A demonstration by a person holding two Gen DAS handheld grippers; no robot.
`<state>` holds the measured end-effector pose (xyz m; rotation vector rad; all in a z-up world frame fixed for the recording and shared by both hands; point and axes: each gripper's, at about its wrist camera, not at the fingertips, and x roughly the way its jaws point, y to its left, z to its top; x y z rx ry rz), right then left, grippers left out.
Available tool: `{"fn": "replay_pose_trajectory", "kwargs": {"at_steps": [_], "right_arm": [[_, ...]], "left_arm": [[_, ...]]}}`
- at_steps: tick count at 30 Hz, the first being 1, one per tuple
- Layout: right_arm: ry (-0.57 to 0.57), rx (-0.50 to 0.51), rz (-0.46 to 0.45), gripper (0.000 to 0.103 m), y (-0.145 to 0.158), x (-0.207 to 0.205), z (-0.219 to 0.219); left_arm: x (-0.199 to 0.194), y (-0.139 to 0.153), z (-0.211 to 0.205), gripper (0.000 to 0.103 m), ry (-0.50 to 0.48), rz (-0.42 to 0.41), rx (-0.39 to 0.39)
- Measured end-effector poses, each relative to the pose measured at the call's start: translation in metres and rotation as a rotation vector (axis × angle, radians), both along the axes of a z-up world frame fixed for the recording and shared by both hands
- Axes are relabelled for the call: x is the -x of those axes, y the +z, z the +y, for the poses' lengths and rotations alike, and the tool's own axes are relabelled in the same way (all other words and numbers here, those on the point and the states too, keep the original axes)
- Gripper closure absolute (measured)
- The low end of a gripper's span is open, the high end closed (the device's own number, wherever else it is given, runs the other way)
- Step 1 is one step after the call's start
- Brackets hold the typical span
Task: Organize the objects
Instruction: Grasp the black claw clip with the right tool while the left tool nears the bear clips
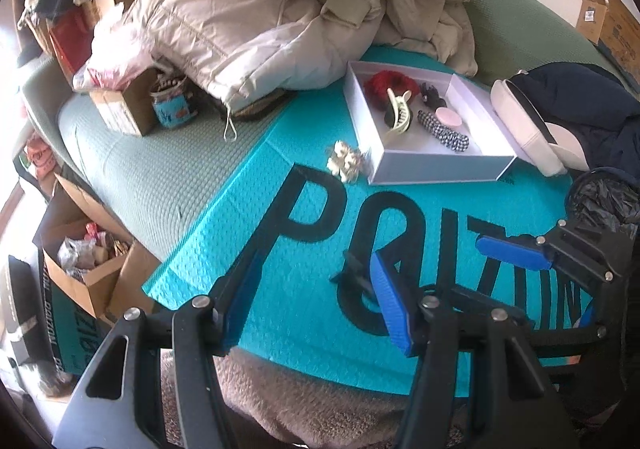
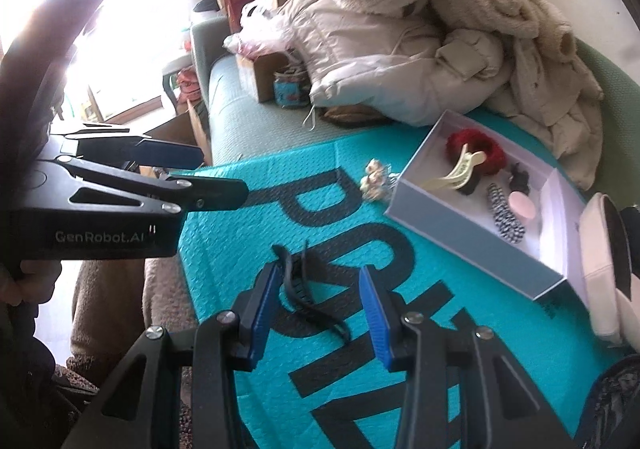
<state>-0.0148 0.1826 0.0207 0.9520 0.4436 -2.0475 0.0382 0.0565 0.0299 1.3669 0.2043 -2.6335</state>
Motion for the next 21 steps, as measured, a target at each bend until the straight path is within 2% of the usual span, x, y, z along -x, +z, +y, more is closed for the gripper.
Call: {"fn": "replay_pose_trajectory", "kwargs": {"at_steps": [8, 21], "right_arm": [[0.041, -0.038, -0.059, 0.061, -0.029, 0.002, -0.017], [0.057, -0.093, -0.144, 0.061, -0.067, 0.027, -0.035]], "left_arm": [[0.003, -0.027, -0.009, 0.048, 0.002, -0.033, -0.034], [0.034, -0.066, -0.025, 0.048, -0.007, -0.103, -0.071]]}}
